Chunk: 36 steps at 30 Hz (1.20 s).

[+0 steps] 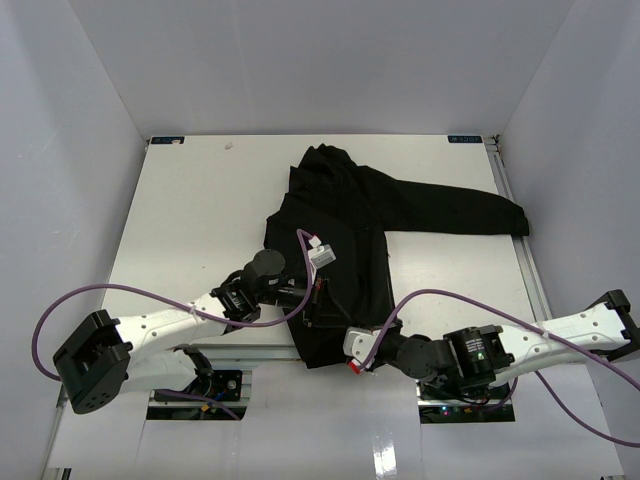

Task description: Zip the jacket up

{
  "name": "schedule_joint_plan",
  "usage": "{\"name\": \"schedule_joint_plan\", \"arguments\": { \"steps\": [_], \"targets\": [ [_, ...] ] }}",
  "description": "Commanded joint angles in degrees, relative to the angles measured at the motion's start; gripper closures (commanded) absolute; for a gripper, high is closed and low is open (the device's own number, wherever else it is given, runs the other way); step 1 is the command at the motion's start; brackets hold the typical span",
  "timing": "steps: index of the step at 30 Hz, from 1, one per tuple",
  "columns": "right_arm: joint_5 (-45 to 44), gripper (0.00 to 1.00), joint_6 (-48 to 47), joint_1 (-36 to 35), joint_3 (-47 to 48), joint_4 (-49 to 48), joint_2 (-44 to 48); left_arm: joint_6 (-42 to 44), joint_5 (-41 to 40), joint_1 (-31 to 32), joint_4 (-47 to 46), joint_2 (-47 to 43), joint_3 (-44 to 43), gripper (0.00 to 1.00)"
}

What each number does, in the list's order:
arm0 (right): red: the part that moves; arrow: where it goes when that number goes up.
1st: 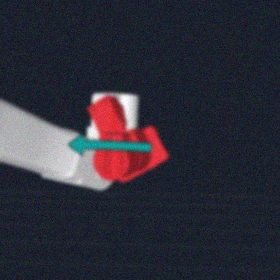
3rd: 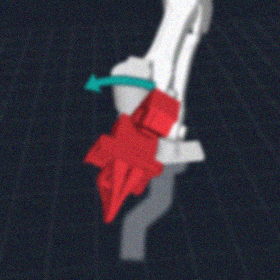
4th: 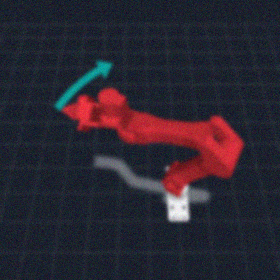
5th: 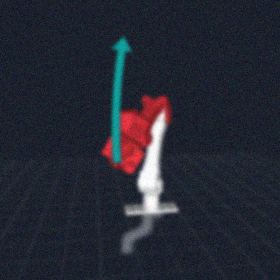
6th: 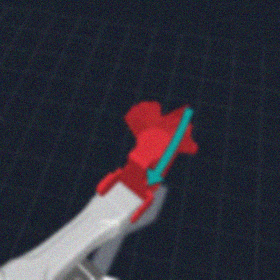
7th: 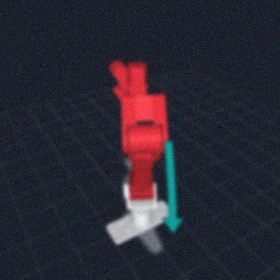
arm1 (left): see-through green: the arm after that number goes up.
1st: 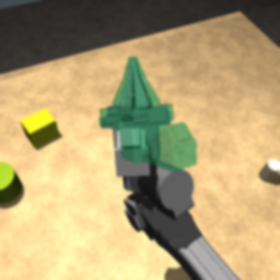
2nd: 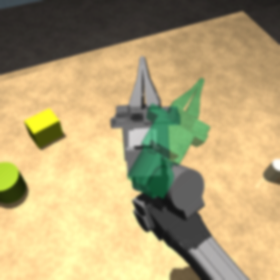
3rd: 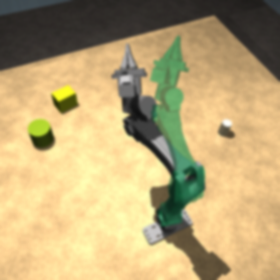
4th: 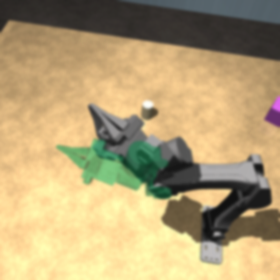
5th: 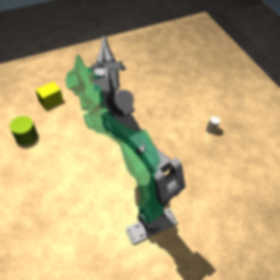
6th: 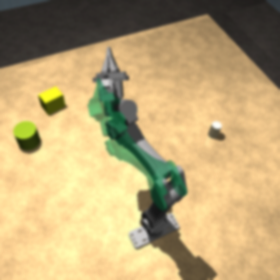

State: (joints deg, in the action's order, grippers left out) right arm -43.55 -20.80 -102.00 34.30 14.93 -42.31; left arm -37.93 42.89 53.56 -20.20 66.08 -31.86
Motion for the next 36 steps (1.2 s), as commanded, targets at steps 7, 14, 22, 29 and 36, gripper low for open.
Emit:
{"name": "schedule_joint_plan", "arguments": {
  "steps": [7, 14, 22, 29, 36],
  "targets": [
    [-10.82, 0.92, 1.64, 0.31, -1.55, -8.52, 3.94, -0.13, 2.09, 0.4, -0.8, -2.29, 0.4, 1.0],
    [-12.05, 0.92, 5.15, 0.31, -4.59, -12.97, 9.16, -0.5, 1.41, 0.4, -1.09, -3.18, 0.6, 1.0],
    [-15.12, 0.92, 6.39, 0.31, -7.42, -16.85, 10.41, -0.48, 1.32, 0.4, -0.8, -2.91, 0.37, 1.0],
    [-13.78, 0.92, 5.4, 0.31, -11.33, -23.1, 13.9, -0.7, 1.45, 0.4, -0.89, -3.25, 0.48, 1.0],
    [-17.31, 0.92, 2.0, 0.48, -16.38, -35.76, 15.61, -1.51, 1.41, 0.4, -0.89, -4.36, 0.66, 1.0]
  ]
}}
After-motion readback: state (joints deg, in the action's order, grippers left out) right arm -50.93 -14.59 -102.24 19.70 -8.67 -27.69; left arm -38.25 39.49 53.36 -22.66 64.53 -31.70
